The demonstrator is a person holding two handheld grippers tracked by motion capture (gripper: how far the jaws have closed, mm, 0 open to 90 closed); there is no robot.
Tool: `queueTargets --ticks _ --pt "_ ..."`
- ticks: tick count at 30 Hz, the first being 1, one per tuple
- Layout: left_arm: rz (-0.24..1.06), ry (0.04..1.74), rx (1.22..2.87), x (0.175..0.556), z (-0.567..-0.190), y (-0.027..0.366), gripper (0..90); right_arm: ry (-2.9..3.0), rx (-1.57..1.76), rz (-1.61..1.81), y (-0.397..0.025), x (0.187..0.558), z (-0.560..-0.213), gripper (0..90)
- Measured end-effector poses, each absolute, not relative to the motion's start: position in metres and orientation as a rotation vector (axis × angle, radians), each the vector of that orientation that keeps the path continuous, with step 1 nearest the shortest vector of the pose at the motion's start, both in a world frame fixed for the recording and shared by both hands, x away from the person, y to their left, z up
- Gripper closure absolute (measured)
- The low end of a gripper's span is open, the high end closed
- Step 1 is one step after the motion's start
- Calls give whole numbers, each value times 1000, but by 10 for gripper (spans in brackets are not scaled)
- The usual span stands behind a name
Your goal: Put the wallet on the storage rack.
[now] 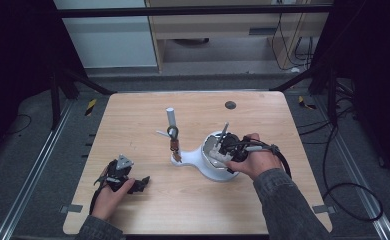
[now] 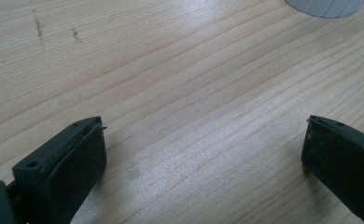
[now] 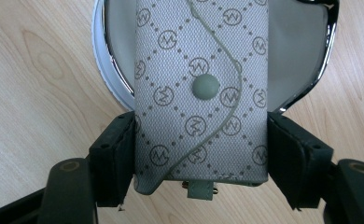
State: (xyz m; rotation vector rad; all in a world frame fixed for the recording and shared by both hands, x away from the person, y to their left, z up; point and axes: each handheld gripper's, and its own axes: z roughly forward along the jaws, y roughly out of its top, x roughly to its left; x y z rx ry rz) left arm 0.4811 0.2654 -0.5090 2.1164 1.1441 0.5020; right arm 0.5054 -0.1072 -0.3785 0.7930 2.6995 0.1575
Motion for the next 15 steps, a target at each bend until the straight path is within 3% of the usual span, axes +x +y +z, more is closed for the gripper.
queueTargets --ticks 15 --pt "502 1141 2117 481 -509 265 0 2701 799 148 -102 513 -384 303"
